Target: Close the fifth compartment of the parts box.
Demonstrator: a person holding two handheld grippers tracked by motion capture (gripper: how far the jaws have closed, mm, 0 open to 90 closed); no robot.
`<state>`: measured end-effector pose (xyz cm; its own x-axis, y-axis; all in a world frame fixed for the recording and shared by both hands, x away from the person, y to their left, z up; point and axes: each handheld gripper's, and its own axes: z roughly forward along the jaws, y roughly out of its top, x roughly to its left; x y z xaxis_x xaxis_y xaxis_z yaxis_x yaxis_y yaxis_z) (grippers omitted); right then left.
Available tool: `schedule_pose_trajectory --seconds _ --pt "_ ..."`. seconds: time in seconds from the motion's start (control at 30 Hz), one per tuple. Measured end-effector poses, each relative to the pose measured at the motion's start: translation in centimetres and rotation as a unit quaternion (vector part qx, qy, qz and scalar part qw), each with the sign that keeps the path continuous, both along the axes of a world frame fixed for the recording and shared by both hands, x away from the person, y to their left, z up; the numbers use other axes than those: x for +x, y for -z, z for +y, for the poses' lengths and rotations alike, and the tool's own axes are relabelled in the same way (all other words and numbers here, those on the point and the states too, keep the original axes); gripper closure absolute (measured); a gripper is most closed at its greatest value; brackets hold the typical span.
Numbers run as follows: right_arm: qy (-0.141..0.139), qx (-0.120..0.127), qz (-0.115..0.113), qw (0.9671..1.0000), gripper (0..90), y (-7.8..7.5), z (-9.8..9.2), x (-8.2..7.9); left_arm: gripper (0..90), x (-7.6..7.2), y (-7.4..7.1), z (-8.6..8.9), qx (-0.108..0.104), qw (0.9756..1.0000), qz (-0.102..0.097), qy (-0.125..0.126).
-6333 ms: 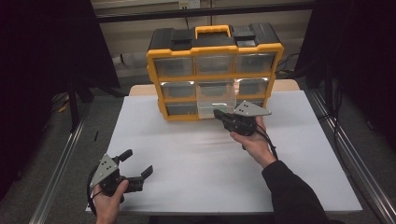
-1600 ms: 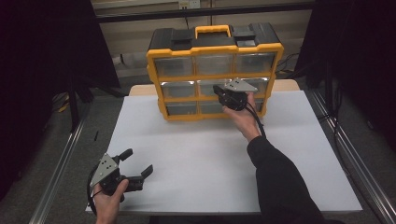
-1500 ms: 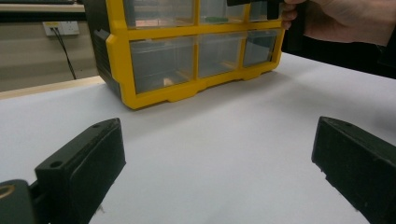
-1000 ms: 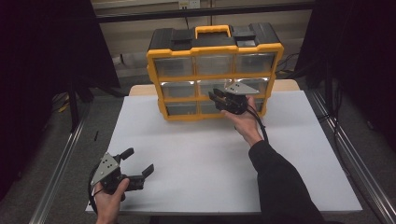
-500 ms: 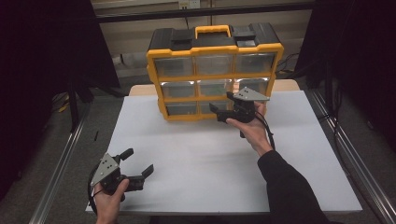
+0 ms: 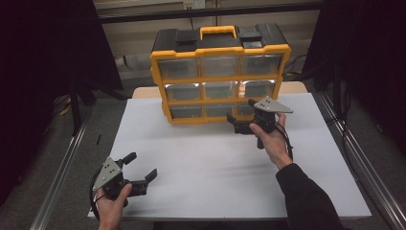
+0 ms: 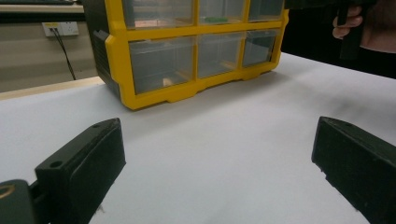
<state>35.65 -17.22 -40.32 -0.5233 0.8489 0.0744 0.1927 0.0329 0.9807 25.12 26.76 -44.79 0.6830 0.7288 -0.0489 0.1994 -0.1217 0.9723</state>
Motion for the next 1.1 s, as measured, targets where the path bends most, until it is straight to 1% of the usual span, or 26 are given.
schedule_pose_trajectory --seconds 0.03,0.13,0.17,0.2,0.27,0.3,0.33,0.37,0.4,0.47,0.53,0.57,0.6,0.63,0.77,0.8,0.83,0.9,0.93,0.97,1.0,1.03,1.1 --pt "0.002 -0.003 -0.002 1.0 0.3 0.0 -0.2 -0.2 2.6 0.0 0.0 0.0 0.0 1.0 0.0 0.0" --pt "0.008 -0.006 0.004 0.9999 0.4 0.2 -0.9 -0.8 2.6 0.0 0.0 0.0 0.0 1.0 0.002 -0.005" --pt "0.01 -0.008 0.003 0.9999 0.4 0.3 -1.0 -1.0 2.6 0.0 0.0 0.1 0.003 1.0 -0.001 -0.004" --pt "0.008 -0.01 0.009 0.9999 0.1 0.4 -1.2 -1.3 2.6 0.0 0.0 0.1 0.002 1.0 -0.001 -0.005" --pt "0.008 -0.01 0.006 0.9999 0.4 0.7 -1.6 -1.8 2.5 0.0 0.0 0.1 -0.002 1.0 0.002 -0.006" --pt "0.012 -0.017 0.006 0.9998 0.7 0.8 -1.7 -2.1 2.6 0.0 0.0 0.1 -0.002 1.0 0.002 -0.006" --pt "0.017 -0.017 0.012 0.9996 1.2 1.0 -1.9 -2.4 2.6 0.0 0.0 0.1 -0.001 1.0 0.002 -0.008" --pt "0.015 -0.012 0.016 0.9997 0.9 1.1 -2.1 -2.7 2.6 0.0 0.0 0.1 -0.003 1.0 0.001 -0.005" --pt "0.015 -0.012 0.014 0.9997 0.8 1.3 -2.3 -3.0 2.6 0.0 0.0 0.1 -0.003 1.0 0.001 -0.006" --pt "0.023 -0.022 0.014 0.9994 1.1 1.5 -2.7 -3.5 2.5 0.0 0.0 0.1 0.0 1.0 0.0 -0.007" --pt "0.027 -0.019 0.013 0.9994 1.1 1.6 -3.2 -4.1 2.6 0.0 0.0 0.1 -0.001 1.0 0.0 -0.007" --pt "0.028 -0.026 0.014 0.9992 0.8 1.7 -3.3 -4.3 2.5 0.0 0.0 0.1 -0.002 1.0 0.0 -0.007" --pt "0.035 -0.036 0.014 0.9987 0.5 1.7 -3.5 -4.6 2.6 0.0 0.0 0.1 -0.003 1.0 0.0 -0.006" --pt "0.036 -0.038 0.01 0.9986 0.6 1.7 -3.8 -4.8 2.6 0.0 0.0 0.1 -0.003 1.0 0.0 -0.006" --pt "0.046 -0.037 0.002 0.9983 0.4 1.8 -4.8 -6.0 2.6 0.0 0.0 0.1 -0.004 0.9999 0.001 -0.01" --pt "0.045 -0.039 0.004 0.9982 0.4 2.0 -5.0 -6.3 2.7 0.0 0.0 0.2 0.0 1.0 0.001 -0.007" --pt "0.046 -0.043 0.006 0.998 0.4 2.1 -5.3 -6.6 2.8 0.0 0.0 0.2 -0.004 0.9999 0.0 -0.012" --pt "0.047 -0.035 0.012 0.9982 0.4 2.5 -5.7 -7.2 2.7 -0.1 0.0 0.3 -0.007 0.9998 0.002 -0.016" --pt "0.047 -0.037 0.013 0.9981 0.4 2.6 -6.0 -7.5 2.6 0.0 0.0 0.3 -0.012 0.9998 0.001 -0.017" --pt "0.051 -0.036 0.014 0.9979 0.5 2.7 -6.3 -7.8 2.4 -0.1 0.0 0.3 -0.017 0.9996 0.005 -0.023" --pt "0.054 -0.037 0.015 0.9977 0.7 2.7 -6.6 -8.1 2.3 0.0 0.0 0.5 -0.012 0.9997 -0.001 -0.023" --pt "0.056 -0.033 0.015 0.9978 0.6 2.7 -6.9 -8.4 2.2 -0.1 0.0 0.4 -0.017 0.9995 0.004 -0.025" --pt "0.055 -0.037 0.015 0.9977 0.6 2.9 -7.3 -9.1 2.2 -0.1 0.0 0.4 -0.014 0.9996 0.002 -0.023"
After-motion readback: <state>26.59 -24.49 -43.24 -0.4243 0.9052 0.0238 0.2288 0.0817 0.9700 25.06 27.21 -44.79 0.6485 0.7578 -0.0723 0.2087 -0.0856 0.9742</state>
